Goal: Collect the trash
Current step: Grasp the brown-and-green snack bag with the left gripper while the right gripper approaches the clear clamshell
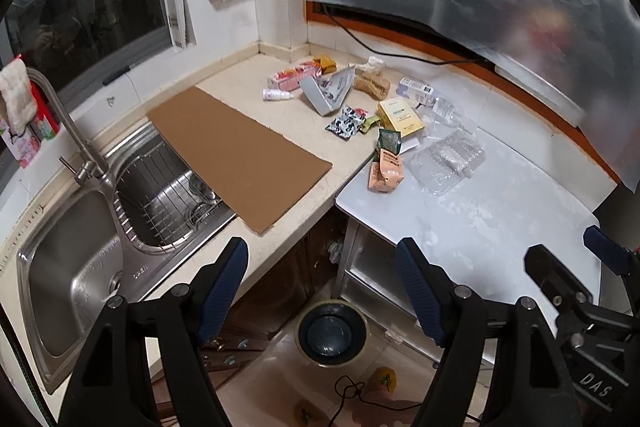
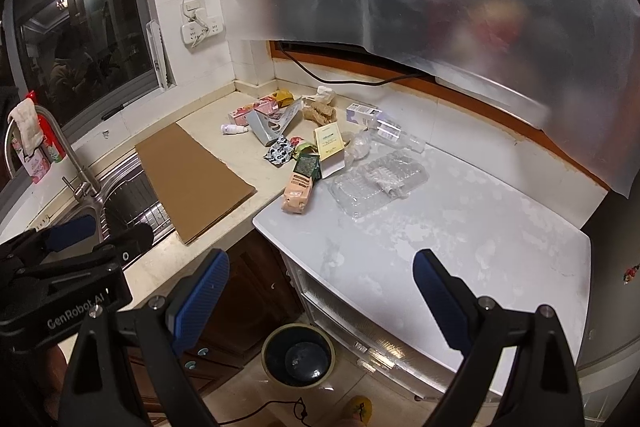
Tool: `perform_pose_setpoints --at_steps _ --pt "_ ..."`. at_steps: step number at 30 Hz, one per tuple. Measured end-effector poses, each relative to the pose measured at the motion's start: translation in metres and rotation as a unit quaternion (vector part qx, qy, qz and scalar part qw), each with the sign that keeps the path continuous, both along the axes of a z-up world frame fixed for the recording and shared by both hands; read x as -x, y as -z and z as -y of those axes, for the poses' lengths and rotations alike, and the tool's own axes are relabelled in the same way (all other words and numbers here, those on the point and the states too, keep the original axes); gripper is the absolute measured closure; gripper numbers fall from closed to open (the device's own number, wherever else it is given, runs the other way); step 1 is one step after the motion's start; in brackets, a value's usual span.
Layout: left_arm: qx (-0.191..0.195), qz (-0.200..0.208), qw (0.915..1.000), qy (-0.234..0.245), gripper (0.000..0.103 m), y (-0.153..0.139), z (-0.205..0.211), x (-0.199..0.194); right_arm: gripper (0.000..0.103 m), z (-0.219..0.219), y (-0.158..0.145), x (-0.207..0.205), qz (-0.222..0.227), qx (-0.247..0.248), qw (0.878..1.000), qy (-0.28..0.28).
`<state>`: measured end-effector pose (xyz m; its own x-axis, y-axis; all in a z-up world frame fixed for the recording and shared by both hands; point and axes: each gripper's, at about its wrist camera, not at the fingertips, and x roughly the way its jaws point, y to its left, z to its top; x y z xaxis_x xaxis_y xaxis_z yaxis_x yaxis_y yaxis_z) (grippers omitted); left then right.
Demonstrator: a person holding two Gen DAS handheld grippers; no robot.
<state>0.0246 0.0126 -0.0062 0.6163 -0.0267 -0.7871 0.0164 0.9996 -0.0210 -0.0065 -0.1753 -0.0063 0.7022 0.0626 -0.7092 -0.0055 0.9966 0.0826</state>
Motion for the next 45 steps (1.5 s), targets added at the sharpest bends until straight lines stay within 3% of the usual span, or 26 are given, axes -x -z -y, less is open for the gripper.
perform_pose_setpoints --at_steps 13,25,37,39,41,43,45 --pt "0.011 -0.054 0.9981 0.029 0.028 0.024 0.023 -0.082 0.009 0.059 0.026 -0.057 -0.055 -0.044 0.997 0.018" --pt "-0.004 -0.136 0.9896 0.046 0.028 0.103 0.090 -0.197 0.009 0.119 0.074 -0.140 -0.119 -0.071 0.990 0.032" --pt "-0.004 -0.184 0.9821 0.039 0.028 0.159 0.118 -0.255 0.009 0.133 0.110 -0.210 -0.159 -0.098 0.982 0.025" --pt "-0.006 -0.187 0.9817 0.035 0.032 0.166 0.121 -0.261 0.009 0.134 0.114 -0.219 -0.165 -0.106 0.980 0.026" --pt "-0.002 -0.195 0.9803 0.032 0.058 0.172 0.121 -0.265 0.009 0.134 0.116 -0.228 -0.169 -0.115 0.978 0.030" --pt "-0.001 -0.201 0.9794 0.022 0.066 0.177 0.121 -0.269 0.009 0.134 0.120 -0.237 -0.174 -0.120 0.977 0.036" --pt "0.007 -0.193 0.9809 0.020 0.066 0.178 0.120 -0.270 0.009 0.135 0.126 -0.246 -0.185 -0.129 0.973 0.044"
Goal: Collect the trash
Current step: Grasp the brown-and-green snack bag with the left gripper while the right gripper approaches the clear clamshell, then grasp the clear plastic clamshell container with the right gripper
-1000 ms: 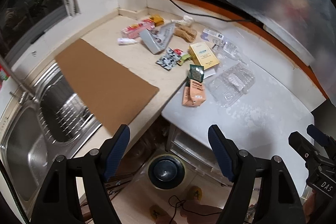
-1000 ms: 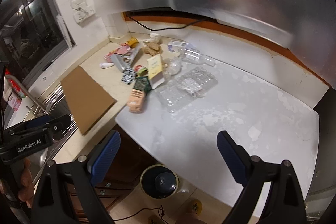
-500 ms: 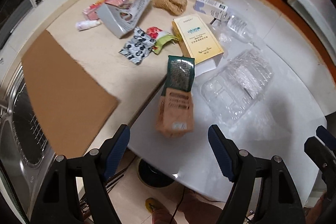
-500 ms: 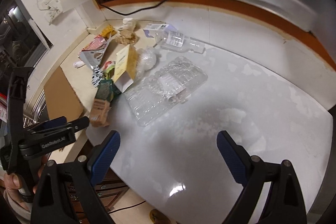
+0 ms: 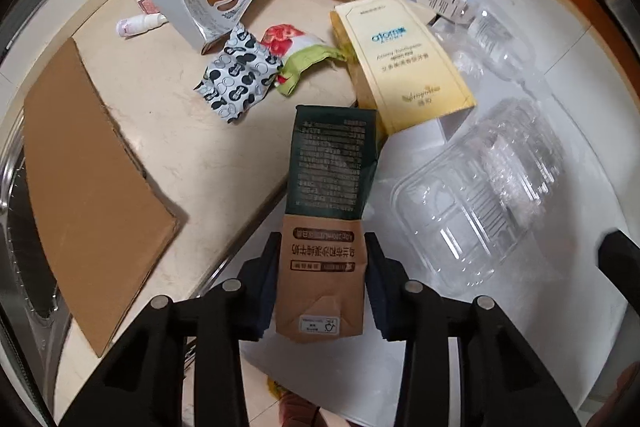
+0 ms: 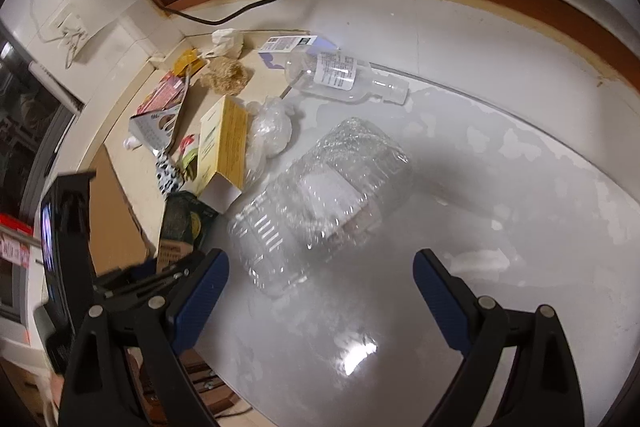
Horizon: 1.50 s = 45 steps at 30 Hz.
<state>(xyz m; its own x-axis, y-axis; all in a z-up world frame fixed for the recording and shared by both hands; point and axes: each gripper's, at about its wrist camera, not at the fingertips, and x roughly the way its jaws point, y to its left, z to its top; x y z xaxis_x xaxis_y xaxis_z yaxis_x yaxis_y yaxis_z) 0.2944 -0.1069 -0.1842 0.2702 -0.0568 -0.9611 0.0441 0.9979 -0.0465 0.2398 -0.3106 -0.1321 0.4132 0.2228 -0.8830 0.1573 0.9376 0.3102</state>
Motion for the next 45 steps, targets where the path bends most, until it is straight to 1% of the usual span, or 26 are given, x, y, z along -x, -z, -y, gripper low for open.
perform_pose_setpoints --at_steps 2,5,8,10,14,17,22,24,26,31,35,40,42,45 --pt "0.008 0.007 0.9999 -0.005 0.067 0.000 -0.002 0.002 0.009 0.000 0.009 -0.009 -0.016 -0.008 1.000 0.013" --pt "-0.004 0.024 0.9996 -0.010 0.067 -0.004 -0.004 0.008 0.009 -0.003 0.021 -0.020 -0.032 -0.016 0.999 0.035" --pt "-0.006 0.039 0.9991 -0.017 0.067 -0.013 -0.009 0.017 0.009 -0.003 0.029 -0.030 -0.041 -0.024 0.996 0.071" --pt "-0.001 0.048 0.9986 -0.022 0.067 -0.021 -0.016 0.025 0.009 -0.004 0.032 -0.037 -0.047 -0.028 0.995 0.089" --pt "0.010 0.060 0.9976 -0.032 0.067 -0.034 -0.032 0.038 0.009 -0.009 0.038 -0.050 -0.062 -0.018 0.990 0.123" --pt "0.015 0.065 0.9971 -0.037 0.067 -0.041 -0.048 0.049 0.009 -0.014 0.041 -0.060 -0.072 0.001 0.986 0.149" --pt "0.025 0.062 0.9964 -0.052 0.067 -0.041 -0.070 0.061 0.009 -0.026 0.045 -0.075 -0.078 0.056 0.983 0.159" --pt "0.025 0.061 0.9961 -0.059 0.067 -0.039 -0.077 0.064 0.009 -0.031 0.048 -0.080 -0.087 0.069 0.981 0.161" --pt "0.024 0.062 0.9958 -0.063 0.067 -0.039 -0.084 0.069 0.009 -0.032 0.054 -0.084 -0.102 0.083 0.976 0.175" --pt "0.024 0.061 0.9955 -0.067 0.067 -0.040 -0.094 0.077 0.009 -0.026 0.068 -0.092 -0.136 0.076 0.967 0.203" --pt "0.026 0.060 0.9955 -0.069 0.067 -0.041 -0.098 0.081 0.009 -0.025 0.072 -0.096 -0.144 0.091 0.963 0.211" --pt "0.028 0.061 0.9956 -0.066 0.067 -0.045 -0.100 0.086 0.009 -0.028 0.069 -0.095 -0.140 0.094 0.964 0.208" --pt "0.029 0.064 0.9955 -0.064 0.067 -0.048 -0.101 0.089 0.011 -0.027 0.067 -0.090 -0.136 0.090 0.966 0.202" --pt "0.030 0.068 0.9953 -0.062 0.067 -0.054 -0.102 0.093 0.012 -0.023 0.063 -0.077 -0.135 0.096 0.965 0.203"
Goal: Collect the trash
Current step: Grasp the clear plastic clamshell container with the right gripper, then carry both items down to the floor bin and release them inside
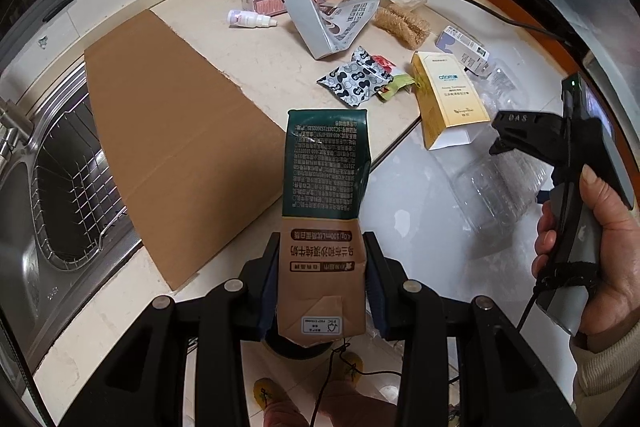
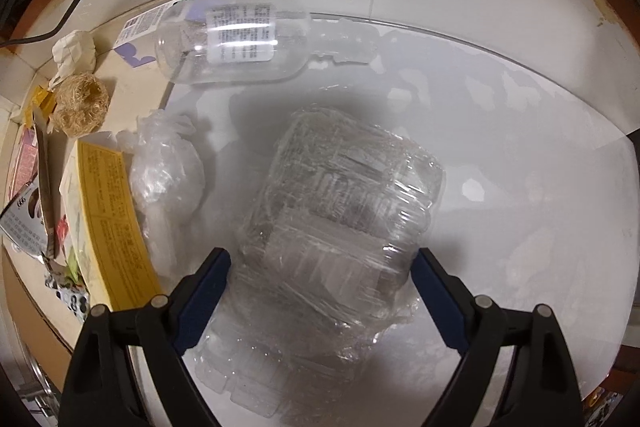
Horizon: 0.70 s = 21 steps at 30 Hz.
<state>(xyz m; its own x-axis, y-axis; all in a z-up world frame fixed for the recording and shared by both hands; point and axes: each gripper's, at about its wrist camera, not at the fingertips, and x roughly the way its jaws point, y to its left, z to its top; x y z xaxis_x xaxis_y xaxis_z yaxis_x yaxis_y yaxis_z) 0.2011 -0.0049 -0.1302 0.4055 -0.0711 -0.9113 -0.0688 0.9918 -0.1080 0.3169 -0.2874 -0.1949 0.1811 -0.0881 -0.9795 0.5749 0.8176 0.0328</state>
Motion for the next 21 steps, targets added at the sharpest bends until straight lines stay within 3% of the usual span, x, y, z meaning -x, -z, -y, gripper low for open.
perform_pose_setpoints --at_steps 6,12,21 --pt "0.002 0.010 0.9999 0.010 0.067 -0.014 -0.003 0.012 0.014 0.016 -0.006 0.015 0.013 -0.024 1.000 -0.004" --pt "0.004 0.017 0.9993 0.033 0.067 -0.030 -0.001 0.030 0.014 0.017 -0.033 0.054 0.035 -0.068 0.996 -0.035" --pt "0.014 0.020 0.9965 0.080 0.067 -0.048 -0.002 0.082 0.013 -0.033 -0.061 0.142 0.053 -0.125 0.982 -0.132"
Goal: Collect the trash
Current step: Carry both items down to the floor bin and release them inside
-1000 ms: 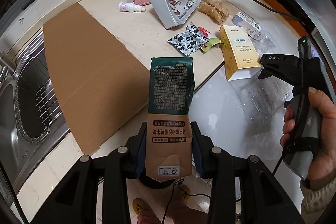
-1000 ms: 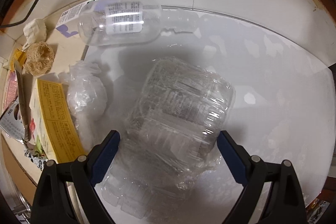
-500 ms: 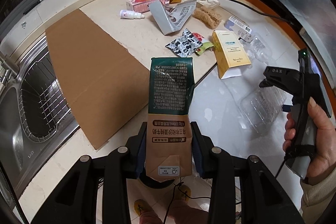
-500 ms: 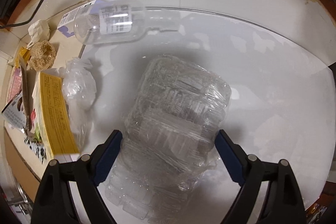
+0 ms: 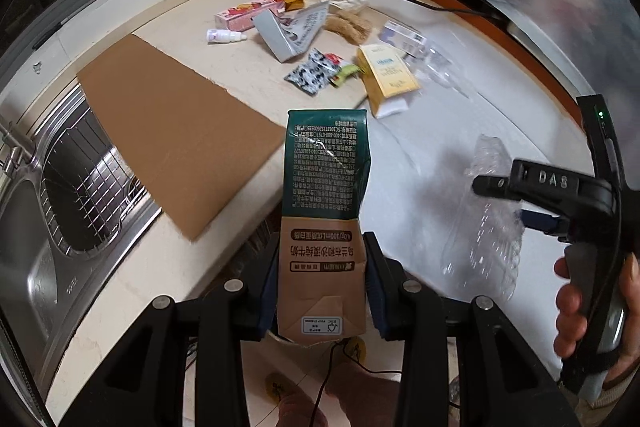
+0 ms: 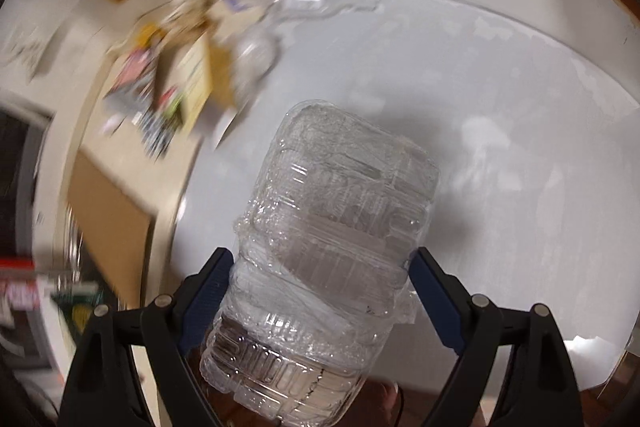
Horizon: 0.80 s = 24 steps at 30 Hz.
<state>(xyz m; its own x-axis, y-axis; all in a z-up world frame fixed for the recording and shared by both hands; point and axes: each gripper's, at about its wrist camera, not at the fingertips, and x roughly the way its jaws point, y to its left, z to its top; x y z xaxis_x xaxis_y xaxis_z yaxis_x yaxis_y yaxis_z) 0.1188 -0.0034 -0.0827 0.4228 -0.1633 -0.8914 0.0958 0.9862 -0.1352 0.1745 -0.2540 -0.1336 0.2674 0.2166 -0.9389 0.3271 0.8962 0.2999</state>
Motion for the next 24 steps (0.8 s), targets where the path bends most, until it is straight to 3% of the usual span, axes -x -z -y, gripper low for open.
perform_pose_setpoints --at_steps 9,14,17,24 --pt "-0.011 -0.030 0.9988 0.037 0.067 0.015 -0.015 0.062 0.013 -0.049 -0.003 0.090 -0.007 -0.008 0.996 -0.092" --pt "-0.044 -0.057 0.9964 0.045 0.067 0.045 -0.026 0.092 0.013 -0.081 0.013 0.118 -0.011 0.021 0.988 -0.154" --pt "-0.061 -0.082 0.9936 0.047 0.067 0.072 -0.032 0.103 0.013 -0.101 0.030 0.126 -0.018 0.039 0.981 -0.187" --pt "-0.056 -0.129 0.9892 0.042 0.067 0.139 -0.047 0.115 0.013 -0.145 0.100 0.141 -0.061 0.044 0.962 -0.264"
